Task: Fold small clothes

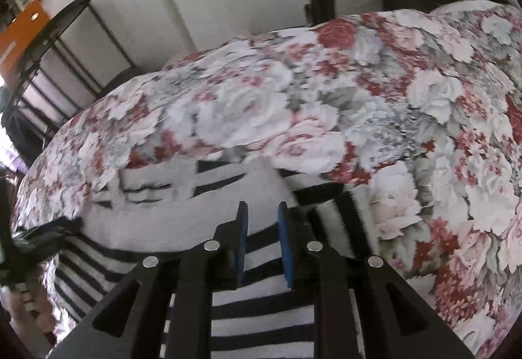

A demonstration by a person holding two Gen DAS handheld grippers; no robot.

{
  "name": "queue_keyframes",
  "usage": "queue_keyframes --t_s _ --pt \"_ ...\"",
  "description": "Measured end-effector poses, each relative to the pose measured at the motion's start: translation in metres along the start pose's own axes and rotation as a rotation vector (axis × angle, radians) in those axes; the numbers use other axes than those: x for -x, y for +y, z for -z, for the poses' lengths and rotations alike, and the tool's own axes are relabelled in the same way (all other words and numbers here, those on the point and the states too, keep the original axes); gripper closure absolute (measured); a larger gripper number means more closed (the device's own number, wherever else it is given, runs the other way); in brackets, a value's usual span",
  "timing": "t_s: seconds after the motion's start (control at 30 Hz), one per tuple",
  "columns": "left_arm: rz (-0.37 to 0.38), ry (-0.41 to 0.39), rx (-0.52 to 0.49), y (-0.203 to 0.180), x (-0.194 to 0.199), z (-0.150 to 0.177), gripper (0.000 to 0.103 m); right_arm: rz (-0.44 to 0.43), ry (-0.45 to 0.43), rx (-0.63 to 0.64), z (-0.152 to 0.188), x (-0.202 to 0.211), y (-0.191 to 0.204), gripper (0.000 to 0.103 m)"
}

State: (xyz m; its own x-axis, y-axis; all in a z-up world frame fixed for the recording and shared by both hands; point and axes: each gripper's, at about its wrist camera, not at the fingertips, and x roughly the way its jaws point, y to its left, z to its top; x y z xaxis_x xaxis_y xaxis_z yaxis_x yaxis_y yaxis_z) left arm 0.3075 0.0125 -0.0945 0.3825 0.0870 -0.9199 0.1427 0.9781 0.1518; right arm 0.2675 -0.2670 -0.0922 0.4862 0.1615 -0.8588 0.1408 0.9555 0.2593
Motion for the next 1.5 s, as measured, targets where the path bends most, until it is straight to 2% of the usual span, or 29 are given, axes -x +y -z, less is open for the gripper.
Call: queue_keyframes --t_s 0.03,0.07,0.13,0.2,0.23,0.3,0.37,0.5,0.6,0.67,0.7,0.73,0.77,0.8,0.87,0.93,0.97,1.07,1.17,1.23,1.27,1.3,1.33,1.37,1.43,1.5 --pt "-0.070 0.024 -0.041 -0.007 -0.009 0.004 0.036 0.004 0.024 0.024 0.002 -0.008 0.005 0.079" --pt "-0.105 0.036 -0.048 -0.008 -0.013 0.010 0.026 0.047 0.068 0.061 0.007 -0.021 0.007 0.076" --pt "-0.120 0.053 -0.010 -0.002 -0.019 0.012 0.018 0.084 0.122 0.095 0.013 -0.042 0.002 0.077" --pt "-0.077 0.071 0.056 0.009 -0.015 0.010 0.020 0.059 0.118 0.060 0.012 -0.043 -0.006 0.079" --pt "-0.057 0.065 0.075 0.013 -0.010 0.009 0.027 0.053 0.114 0.022 0.010 -0.037 -0.008 0.081" --pt "-0.001 0.034 0.088 0.014 0.002 0.006 0.029 0.025 0.085 -0.024 0.008 -0.026 -0.008 0.077" --pt "0.035 -0.001 0.057 0.003 0.015 0.005 0.029 -0.019 0.059 -0.025 0.005 -0.017 -0.001 0.076" --pt "0.042 -0.042 -0.042 -0.025 0.024 0.007 0.029 -0.071 0.023 0.005 0.001 -0.010 0.011 0.076" --pt "0.101 -0.012 -0.074 -0.041 0.012 0.008 0.029 -0.145 0.060 -0.019 0.004 -0.022 0.023 0.076" --pt "0.098 -0.005 -0.127 -0.068 0.005 0.014 0.029 -0.173 0.117 0.028 0.013 -0.038 0.042 0.076" --pt "0.066 -0.016 -0.154 -0.077 0.004 0.018 0.028 -0.141 0.136 0.079 0.018 -0.046 0.053 0.076" --pt "-0.005 -0.038 -0.193 -0.086 -0.003 0.021 0.020 -0.102 0.146 0.126 0.023 -0.052 0.060 0.076" --pt "-0.050 -0.048 -0.199 -0.088 -0.009 0.021 0.008 -0.082 0.143 0.161 0.027 -0.056 0.062 0.076" --pt "-0.080 -0.042 -0.165 -0.083 -0.016 0.017 0.006 -0.083 0.138 0.176 0.027 -0.058 0.062 0.076" --pt "-0.044 -0.014 -0.090 -0.069 -0.023 0.008 0.007 -0.116 0.142 0.125 0.021 -0.055 0.054 0.078" --pt "-0.042 -0.016 -0.045 -0.058 -0.023 -0.004 0.008 -0.135 0.112 0.067 0.014 -0.047 0.046 0.079" --pt "-0.048 -0.023 -0.039 -0.055 -0.022 -0.007 0.013 -0.134 0.094 0.056 0.011 -0.044 0.043 0.077" --pt "-0.015 -0.018 -0.017 -0.047 -0.016 -0.011 0.019 -0.114 0.049 0.028 0.003 -0.030 0.034 0.076" --pt "0.026 -0.023 -0.022 -0.047 -0.005 -0.009 0.020 -0.112 0.043 0.004 0.000 -0.024 0.028 0.075" --pt "0.056 -0.009 -0.021 -0.048 0.002 -0.002 0.020 -0.089 0.058 0.013 0.005 -0.023 0.025 0.072" --pt "0.064 0.004 -0.021 -0.048 0.002 0.000 0.019 -0.055 0.091 0.026 0.010 -0.029 0.025 0.062" --pt "0.060 0.024 -0.026 -0.049 0.000 0.004 0.018 -0.019 0.136 0.038 0.013 -0.040 0.026 0.057" --pt "0.032 0.067 -0.042 -0.049 -0.010 0.013 0.014 -0.002 0.155 0.052 0.019 -0.044 0.024 0.056" --pt "0.009 0.095 -0.045 -0.053 -0.014 0.023 0.011 0.008 0.131 0.072 0.023 -0.041 0.025 0.058" --pt "0.003 0.101 -0.009 -0.050 -0.012 0.035 0.011 0.040 0.119 0.083 0.023 -0.030 0.030 0.058" --pt "0.010 0.104 0.015 -0.049 0.001 0.040 0.014 -0.015 0.095 0.034 0.025 -0.011 0.031 0.057"
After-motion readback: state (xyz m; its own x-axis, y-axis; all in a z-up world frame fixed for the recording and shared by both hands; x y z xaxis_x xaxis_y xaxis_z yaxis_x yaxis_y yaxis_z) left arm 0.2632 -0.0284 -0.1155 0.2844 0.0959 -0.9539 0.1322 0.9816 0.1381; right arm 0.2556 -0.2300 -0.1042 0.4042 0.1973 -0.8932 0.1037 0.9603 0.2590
